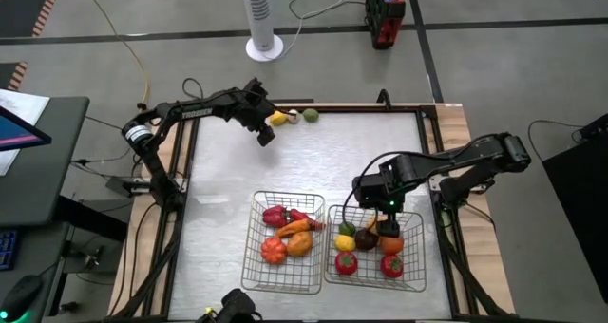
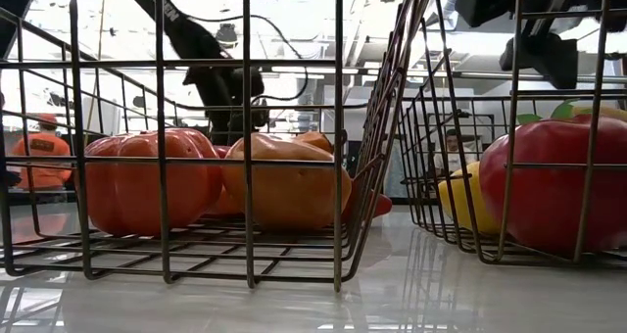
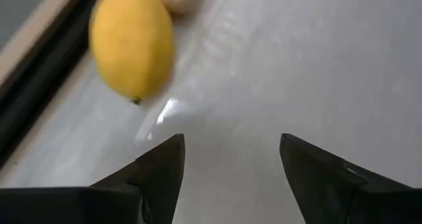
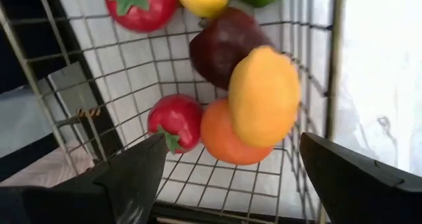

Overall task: Sort produce into baskets
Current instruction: Put the green lime into the right wire basket

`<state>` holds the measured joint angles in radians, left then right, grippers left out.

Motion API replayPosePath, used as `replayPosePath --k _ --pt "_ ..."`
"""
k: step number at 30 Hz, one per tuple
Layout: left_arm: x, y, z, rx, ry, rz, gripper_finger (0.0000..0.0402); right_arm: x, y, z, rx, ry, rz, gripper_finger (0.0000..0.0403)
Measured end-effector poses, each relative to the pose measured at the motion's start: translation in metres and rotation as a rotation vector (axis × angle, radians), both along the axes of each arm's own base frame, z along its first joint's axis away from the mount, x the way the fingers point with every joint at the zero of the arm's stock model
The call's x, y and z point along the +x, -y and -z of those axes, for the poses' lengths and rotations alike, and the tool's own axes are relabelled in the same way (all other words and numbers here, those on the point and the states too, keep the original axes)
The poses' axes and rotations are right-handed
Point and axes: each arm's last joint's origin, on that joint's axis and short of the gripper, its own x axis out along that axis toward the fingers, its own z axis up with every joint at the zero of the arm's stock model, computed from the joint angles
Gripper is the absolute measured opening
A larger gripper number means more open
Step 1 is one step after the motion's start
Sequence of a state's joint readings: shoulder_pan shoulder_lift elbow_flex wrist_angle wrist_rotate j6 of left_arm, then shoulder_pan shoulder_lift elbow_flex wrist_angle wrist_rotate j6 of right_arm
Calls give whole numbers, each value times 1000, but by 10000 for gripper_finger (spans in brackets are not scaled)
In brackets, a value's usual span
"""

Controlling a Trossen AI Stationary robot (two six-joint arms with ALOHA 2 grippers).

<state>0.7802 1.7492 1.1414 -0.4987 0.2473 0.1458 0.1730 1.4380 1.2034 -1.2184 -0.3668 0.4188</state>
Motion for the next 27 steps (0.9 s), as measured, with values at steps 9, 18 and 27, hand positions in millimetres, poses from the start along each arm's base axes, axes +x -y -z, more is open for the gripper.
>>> replayPosePath --k 9,18,27 --pt "-5 0 19 189 117 49 213 1 3 0 1 3 8 374" --pt "-4 6 23 183 77 -24 213 2 13 0 4 -2 55 374" --pt "-5 22 -12 140 240 104 213 3 14 0 5 1 69 374"
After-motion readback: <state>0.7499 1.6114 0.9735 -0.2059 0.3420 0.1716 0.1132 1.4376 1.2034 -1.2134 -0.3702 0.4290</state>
